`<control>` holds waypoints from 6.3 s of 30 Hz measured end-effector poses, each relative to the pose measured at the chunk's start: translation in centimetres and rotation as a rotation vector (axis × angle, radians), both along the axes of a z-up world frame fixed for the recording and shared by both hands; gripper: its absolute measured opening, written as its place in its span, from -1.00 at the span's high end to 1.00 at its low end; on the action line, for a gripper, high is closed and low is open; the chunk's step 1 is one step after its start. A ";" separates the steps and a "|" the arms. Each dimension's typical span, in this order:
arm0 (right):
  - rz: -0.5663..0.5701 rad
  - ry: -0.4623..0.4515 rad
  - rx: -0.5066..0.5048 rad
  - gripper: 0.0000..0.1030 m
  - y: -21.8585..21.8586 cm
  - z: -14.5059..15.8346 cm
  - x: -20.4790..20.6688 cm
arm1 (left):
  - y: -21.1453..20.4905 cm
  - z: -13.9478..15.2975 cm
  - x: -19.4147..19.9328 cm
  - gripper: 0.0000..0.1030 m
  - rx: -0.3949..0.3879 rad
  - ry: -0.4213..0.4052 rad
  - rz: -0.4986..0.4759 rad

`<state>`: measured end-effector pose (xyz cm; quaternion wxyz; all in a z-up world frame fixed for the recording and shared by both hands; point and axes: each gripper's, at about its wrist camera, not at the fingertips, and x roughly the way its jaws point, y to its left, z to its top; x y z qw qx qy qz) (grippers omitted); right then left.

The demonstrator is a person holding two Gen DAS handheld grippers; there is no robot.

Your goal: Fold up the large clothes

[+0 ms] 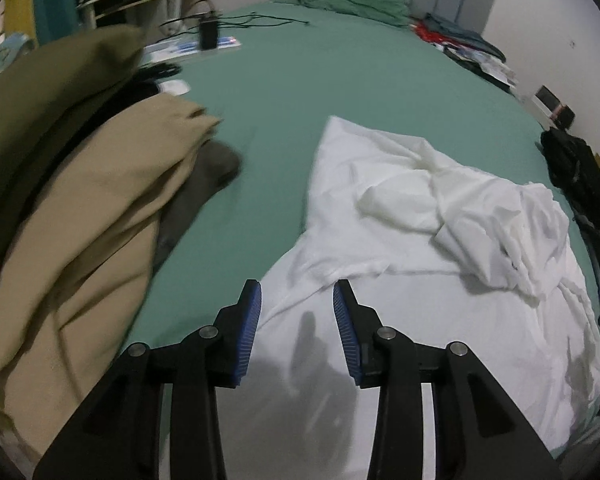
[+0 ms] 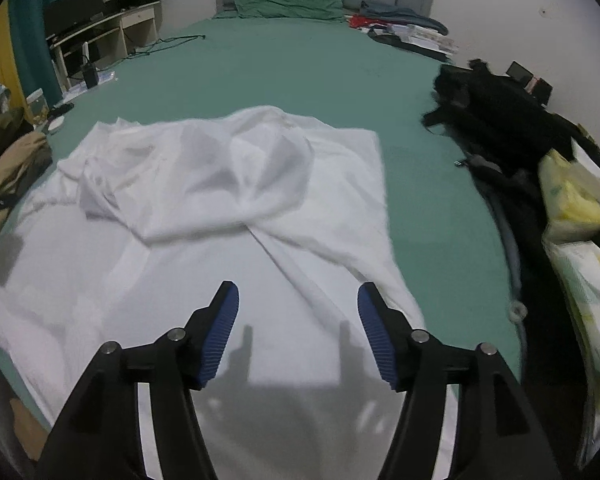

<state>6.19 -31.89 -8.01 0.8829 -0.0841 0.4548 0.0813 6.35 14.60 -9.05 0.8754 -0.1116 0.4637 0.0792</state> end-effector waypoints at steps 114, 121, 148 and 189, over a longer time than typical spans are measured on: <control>-0.304 -0.046 0.398 -0.28 -15.8 -0.1 16.4 | 4.9 -3.5 8.3 0.04 -0.199 0.068 0.015; -0.351 0.032 0.424 -0.27 -17.3 -2.4 14.1 | 4.0 -4.6 8.6 0.04 -0.142 0.106 0.010; -0.181 -0.057 0.517 0.95 -12.0 1.0 15.7 | 3.3 4.6 9.8 0.93 -0.060 -0.169 0.000; -0.120 0.062 0.270 -0.12 -5.1 -2.2 19.0 | -7.3 -3.5 20.0 -0.19 -0.051 0.155 -0.287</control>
